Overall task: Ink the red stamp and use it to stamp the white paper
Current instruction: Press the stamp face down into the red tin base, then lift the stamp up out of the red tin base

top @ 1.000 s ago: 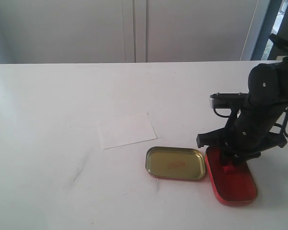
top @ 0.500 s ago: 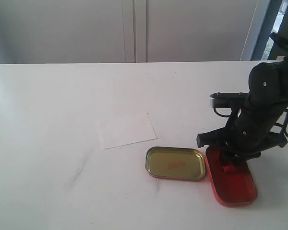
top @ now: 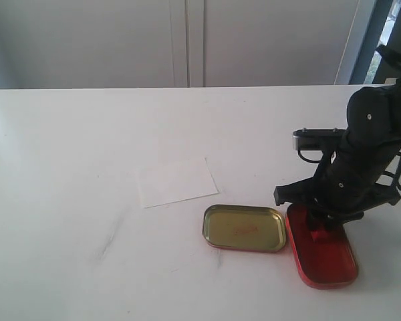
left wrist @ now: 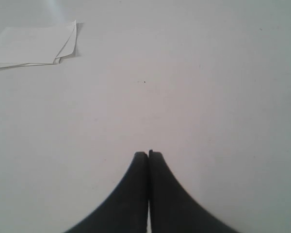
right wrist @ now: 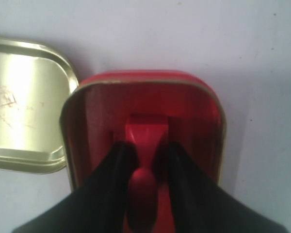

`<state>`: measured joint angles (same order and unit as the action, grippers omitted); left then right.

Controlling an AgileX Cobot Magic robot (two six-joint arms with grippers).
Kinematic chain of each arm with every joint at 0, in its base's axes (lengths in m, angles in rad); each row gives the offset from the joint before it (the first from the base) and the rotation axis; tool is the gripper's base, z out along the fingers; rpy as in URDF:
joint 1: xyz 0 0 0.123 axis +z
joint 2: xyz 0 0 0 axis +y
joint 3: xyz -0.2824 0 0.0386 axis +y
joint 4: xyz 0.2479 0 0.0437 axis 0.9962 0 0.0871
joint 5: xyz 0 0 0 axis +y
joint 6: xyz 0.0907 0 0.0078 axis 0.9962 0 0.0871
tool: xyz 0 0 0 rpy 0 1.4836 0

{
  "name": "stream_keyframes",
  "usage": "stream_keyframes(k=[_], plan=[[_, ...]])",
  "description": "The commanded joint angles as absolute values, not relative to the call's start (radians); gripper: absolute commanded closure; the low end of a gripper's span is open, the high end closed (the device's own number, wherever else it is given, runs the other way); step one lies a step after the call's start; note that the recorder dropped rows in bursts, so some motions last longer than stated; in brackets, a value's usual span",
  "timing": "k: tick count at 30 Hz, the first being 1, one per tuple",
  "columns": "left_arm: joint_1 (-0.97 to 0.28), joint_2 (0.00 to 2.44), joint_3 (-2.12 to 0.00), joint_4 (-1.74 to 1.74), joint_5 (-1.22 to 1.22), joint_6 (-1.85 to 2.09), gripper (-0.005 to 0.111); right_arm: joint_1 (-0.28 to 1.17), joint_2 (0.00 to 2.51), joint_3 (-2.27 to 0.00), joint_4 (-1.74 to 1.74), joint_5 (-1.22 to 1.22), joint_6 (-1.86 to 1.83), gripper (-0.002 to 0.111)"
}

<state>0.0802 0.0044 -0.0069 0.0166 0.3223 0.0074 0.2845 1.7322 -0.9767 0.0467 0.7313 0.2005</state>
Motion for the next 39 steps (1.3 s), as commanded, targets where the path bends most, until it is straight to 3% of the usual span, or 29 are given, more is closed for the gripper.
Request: stream_keyframes(k=[1, 39], plan=[[0.081, 0.000, 0.000, 0.013, 0.332, 0.008, 0.107, 0.278, 1.702, -0.977, 0.047, 0.735, 0.195, 0.108], [0.081, 0.000, 0.000, 0.013, 0.332, 0.008, 0.107, 0.278, 1.686, -1.053, 0.047, 0.793, 0.178, 0.108]])
